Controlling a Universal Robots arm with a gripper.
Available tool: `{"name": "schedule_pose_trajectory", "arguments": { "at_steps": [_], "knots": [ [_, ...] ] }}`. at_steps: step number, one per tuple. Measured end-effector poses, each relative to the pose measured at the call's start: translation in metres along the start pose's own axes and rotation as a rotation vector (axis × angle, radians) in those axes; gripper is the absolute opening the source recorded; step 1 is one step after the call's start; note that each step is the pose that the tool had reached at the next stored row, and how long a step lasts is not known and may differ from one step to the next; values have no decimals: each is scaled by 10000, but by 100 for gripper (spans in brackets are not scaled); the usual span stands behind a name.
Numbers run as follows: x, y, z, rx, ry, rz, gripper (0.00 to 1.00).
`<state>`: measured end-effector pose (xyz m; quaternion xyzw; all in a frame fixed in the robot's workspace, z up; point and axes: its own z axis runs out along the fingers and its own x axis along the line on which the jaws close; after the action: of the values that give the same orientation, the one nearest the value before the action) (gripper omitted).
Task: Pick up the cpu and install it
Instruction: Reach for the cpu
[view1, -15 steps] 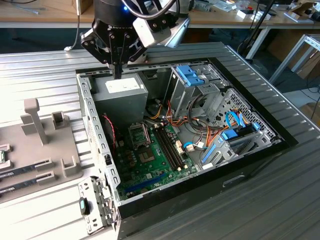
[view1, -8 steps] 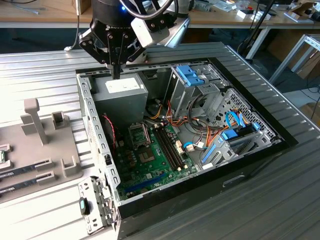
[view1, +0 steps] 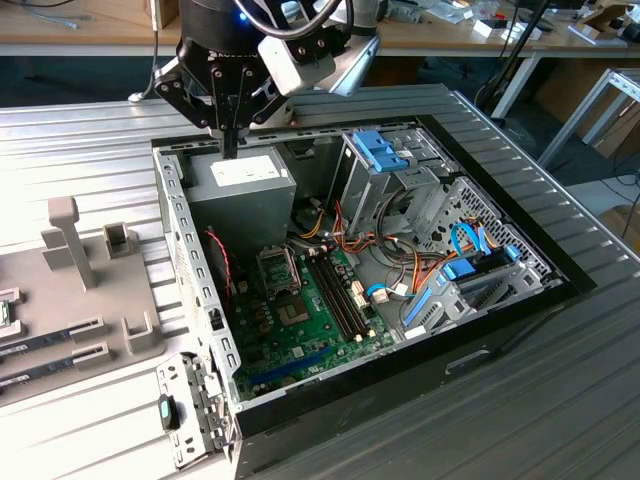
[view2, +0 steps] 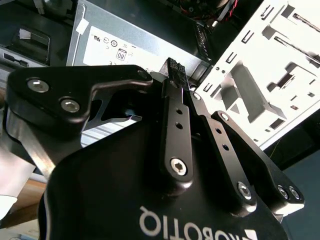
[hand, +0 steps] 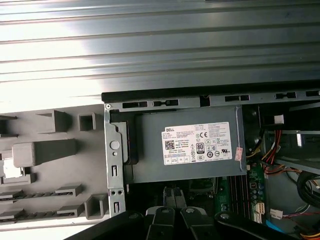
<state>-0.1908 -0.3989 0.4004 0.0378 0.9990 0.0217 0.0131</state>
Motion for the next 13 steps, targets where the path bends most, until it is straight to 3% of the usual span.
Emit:
{"name": "schedule_pose_trajectory", "arguments": {
  "at_steps": [13],
  "knots": [
    [56,-4,-2,1,0,1,10]
  ]
}}
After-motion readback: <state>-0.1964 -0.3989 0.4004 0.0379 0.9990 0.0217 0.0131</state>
